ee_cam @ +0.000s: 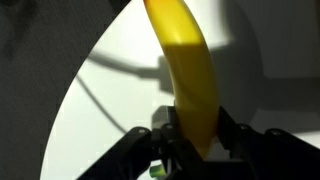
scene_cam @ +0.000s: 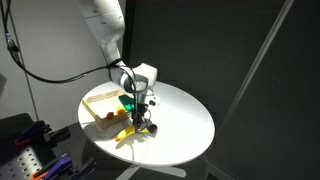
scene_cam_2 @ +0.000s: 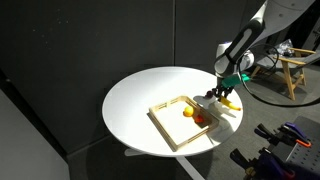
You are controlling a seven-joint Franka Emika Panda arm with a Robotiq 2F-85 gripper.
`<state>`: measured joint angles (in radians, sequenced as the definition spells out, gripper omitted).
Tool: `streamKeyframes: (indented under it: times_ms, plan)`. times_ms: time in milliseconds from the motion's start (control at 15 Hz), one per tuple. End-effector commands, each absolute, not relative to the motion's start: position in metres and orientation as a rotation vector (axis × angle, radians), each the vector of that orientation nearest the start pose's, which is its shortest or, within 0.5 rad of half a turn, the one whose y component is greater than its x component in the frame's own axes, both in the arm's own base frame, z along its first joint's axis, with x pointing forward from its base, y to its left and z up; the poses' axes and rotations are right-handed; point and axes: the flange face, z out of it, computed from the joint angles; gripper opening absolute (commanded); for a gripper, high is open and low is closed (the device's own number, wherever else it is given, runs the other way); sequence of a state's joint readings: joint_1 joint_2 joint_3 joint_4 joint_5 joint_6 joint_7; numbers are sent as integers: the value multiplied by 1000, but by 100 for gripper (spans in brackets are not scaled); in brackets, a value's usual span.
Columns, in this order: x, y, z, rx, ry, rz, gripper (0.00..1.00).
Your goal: Put the banana on the tray
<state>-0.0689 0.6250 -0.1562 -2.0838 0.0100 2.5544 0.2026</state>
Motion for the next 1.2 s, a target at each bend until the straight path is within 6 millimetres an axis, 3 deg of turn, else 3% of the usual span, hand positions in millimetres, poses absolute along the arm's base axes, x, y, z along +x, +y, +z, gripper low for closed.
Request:
streamKeyframes:
  times_ms: [0,467,1133]
  plan:
    - [538,-124,144,-3147,579,247,16]
    - [538,-94,170,-3128,360,259,16]
    - [529,-21,164,-3154,113,211,16]
